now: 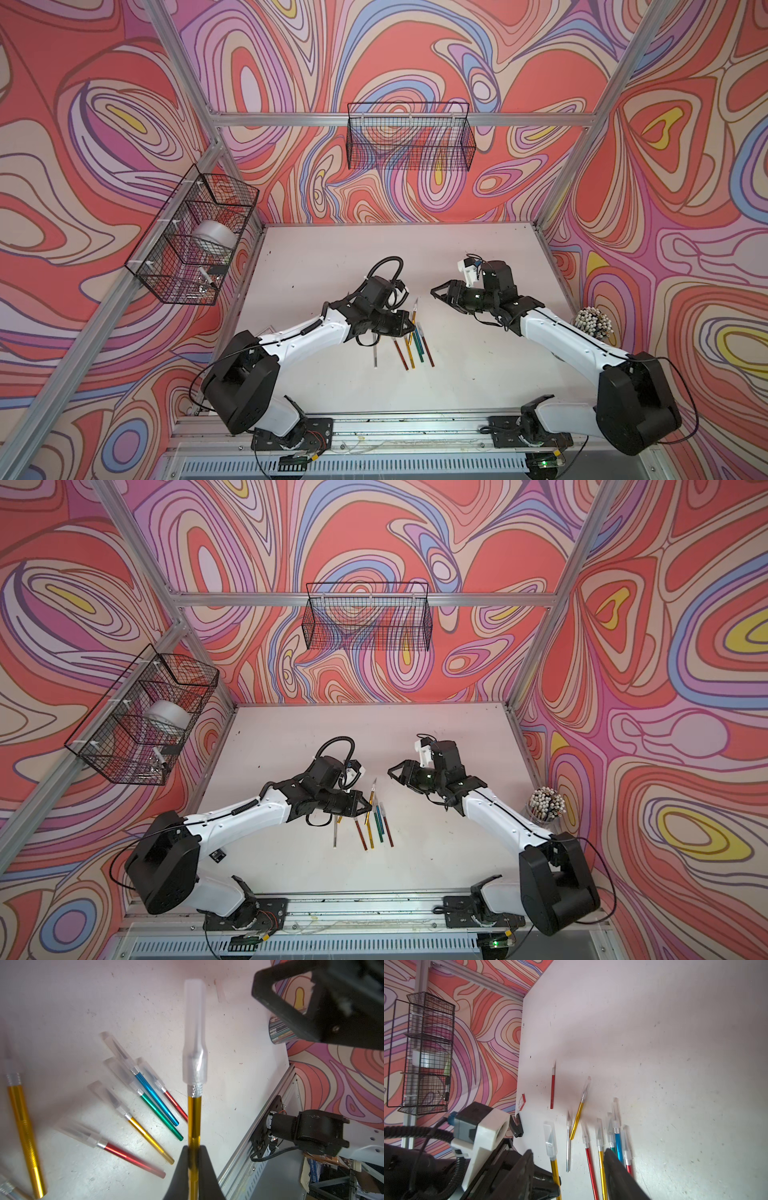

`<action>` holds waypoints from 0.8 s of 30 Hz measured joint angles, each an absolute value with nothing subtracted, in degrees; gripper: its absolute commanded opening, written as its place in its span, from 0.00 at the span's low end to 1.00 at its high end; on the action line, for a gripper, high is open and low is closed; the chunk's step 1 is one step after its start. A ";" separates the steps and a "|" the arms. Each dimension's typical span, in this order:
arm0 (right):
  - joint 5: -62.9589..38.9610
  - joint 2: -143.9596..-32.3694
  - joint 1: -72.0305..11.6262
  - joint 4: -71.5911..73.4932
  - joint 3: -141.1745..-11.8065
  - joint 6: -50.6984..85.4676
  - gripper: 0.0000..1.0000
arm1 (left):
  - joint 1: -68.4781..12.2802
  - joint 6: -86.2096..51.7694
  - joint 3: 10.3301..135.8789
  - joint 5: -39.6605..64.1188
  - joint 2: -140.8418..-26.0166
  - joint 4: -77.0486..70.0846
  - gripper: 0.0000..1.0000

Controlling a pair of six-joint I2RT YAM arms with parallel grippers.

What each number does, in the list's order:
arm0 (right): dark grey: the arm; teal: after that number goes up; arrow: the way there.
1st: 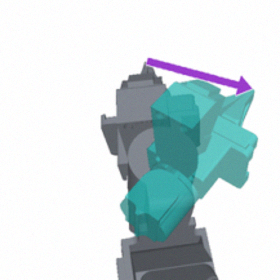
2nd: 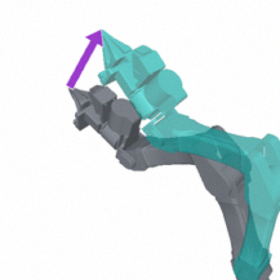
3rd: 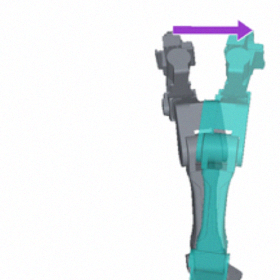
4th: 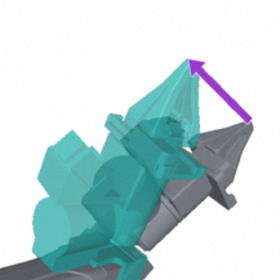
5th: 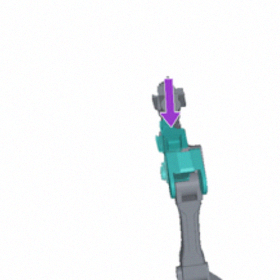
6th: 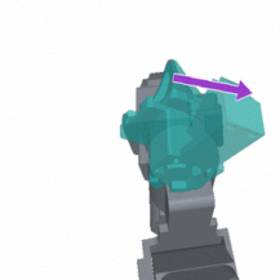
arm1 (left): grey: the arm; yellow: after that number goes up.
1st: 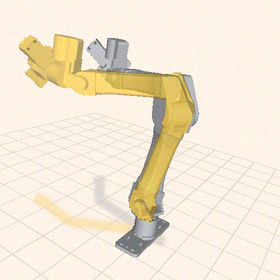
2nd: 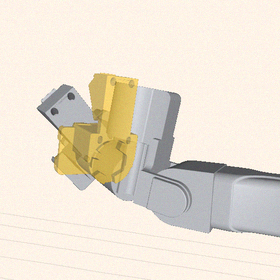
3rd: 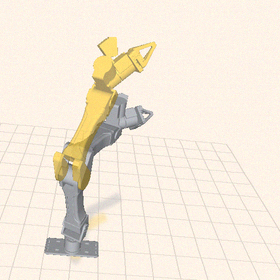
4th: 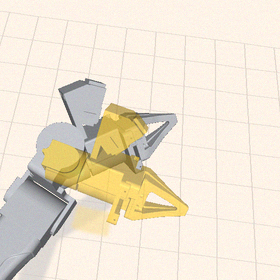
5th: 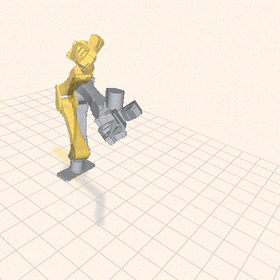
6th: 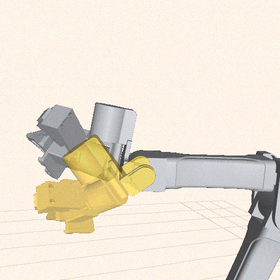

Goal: Remove protective caps from carving knives
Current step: Remove the protective sleeve from the carving knife.

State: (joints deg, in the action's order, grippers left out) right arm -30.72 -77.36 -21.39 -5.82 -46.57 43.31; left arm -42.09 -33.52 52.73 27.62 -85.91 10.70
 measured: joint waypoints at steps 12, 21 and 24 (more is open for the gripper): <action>-21.87 -80.64 -26.55 -10.76 -52.12 41.56 0.44 | -46.24 -33.69 56.25 24.43 -89.54 10.66 0.07; -18.13 -82.04 -28.12 -14.59 -52.73 41.06 0.40 | -46.35 -33.69 56.49 23.51 -90.15 10.61 0.06; -17.93 -82.37 -28.32 -14.70 -52.82 40.97 0.36 | -46.46 -33.69 56.53 23.51 -90.21 10.59 0.07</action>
